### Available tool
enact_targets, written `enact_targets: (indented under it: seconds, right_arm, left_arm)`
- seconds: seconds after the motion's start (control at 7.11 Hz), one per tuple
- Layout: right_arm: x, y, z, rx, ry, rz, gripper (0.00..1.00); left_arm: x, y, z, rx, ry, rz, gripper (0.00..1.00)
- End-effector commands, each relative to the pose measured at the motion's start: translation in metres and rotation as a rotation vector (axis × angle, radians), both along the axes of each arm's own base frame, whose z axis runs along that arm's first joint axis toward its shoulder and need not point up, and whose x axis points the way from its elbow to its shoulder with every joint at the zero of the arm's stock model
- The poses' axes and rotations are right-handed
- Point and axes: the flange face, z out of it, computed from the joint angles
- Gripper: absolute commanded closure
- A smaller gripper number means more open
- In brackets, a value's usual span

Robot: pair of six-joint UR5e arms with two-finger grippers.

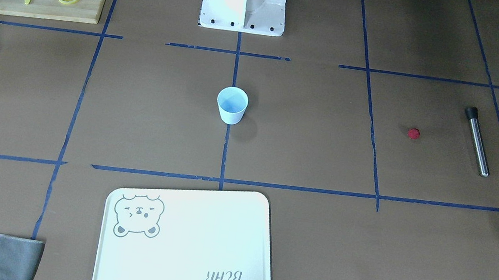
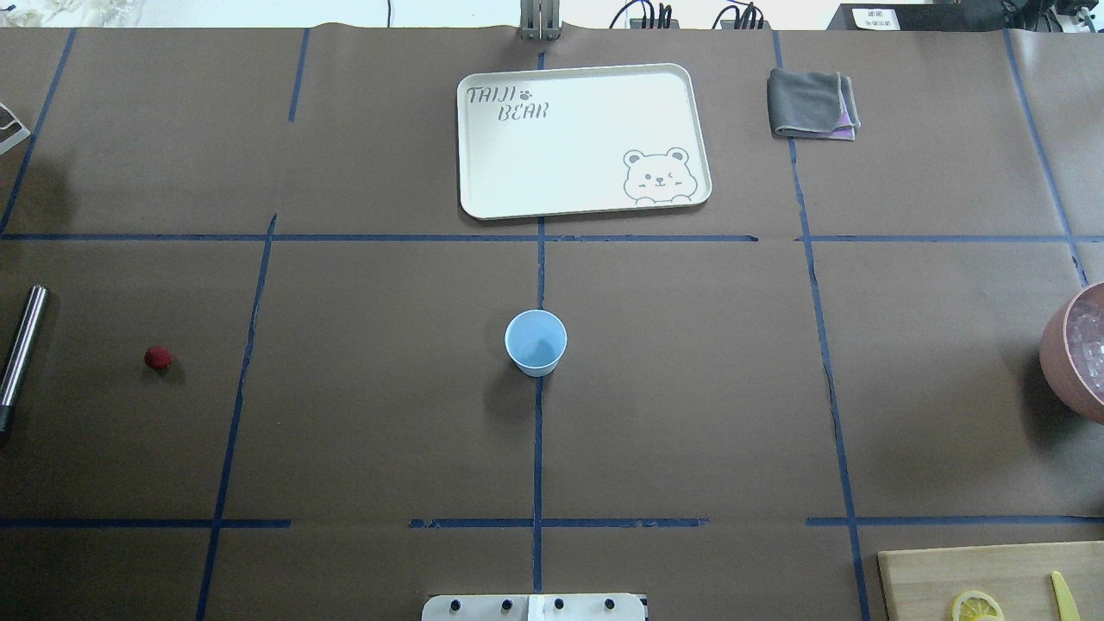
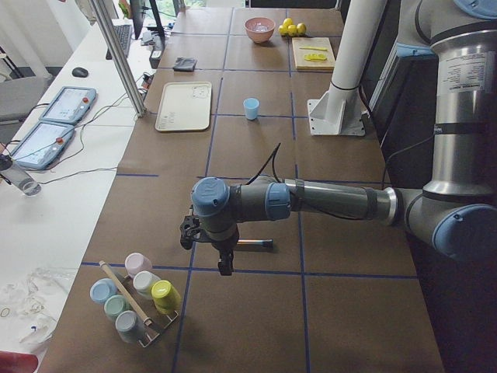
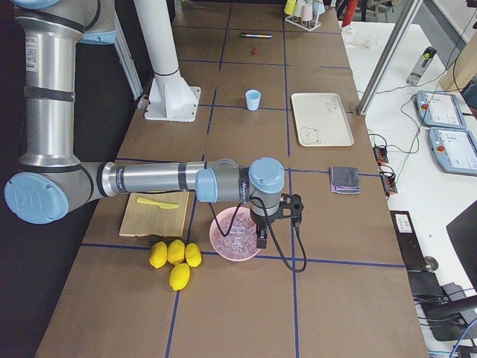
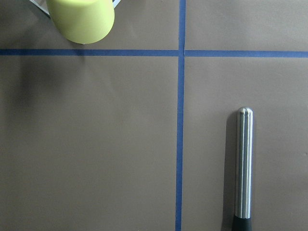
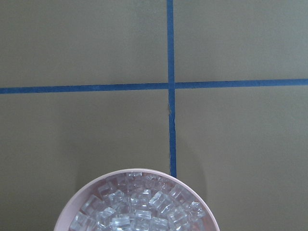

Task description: Mash ice and strawberries in cup

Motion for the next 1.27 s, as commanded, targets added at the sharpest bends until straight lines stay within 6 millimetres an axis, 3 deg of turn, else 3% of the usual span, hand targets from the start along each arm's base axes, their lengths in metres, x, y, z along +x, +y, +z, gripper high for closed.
enact_targets:
  seconds: [0.0,0.28,0.7,1.13]
  right_arm:
    - [0.0,0.003,0.001,0.03,-0.001,0.001,0.0]
    - [-0.001,0.003,0.001,0.03,-0.004,-0.003,0.0]
    - [-0.019,0.007,0.005,0.035,-0.011,-0.029,0.0]
    - [-0.042,0.01,0.012,-0.281,0.017,0.24,0.03]
  left_arm:
    - [0.0,0.002,0.001,-0.007,-0.001,-0.001,0.0]
    - [0.001,-0.002,-0.001,-0.026,-0.002,-0.035,0.0]
    - [0.001,0.002,0.001,-0.036,-0.003,-0.039,0.0]
    - [0.001,0.003,0.001,-0.032,-0.004,-0.038,0.0]
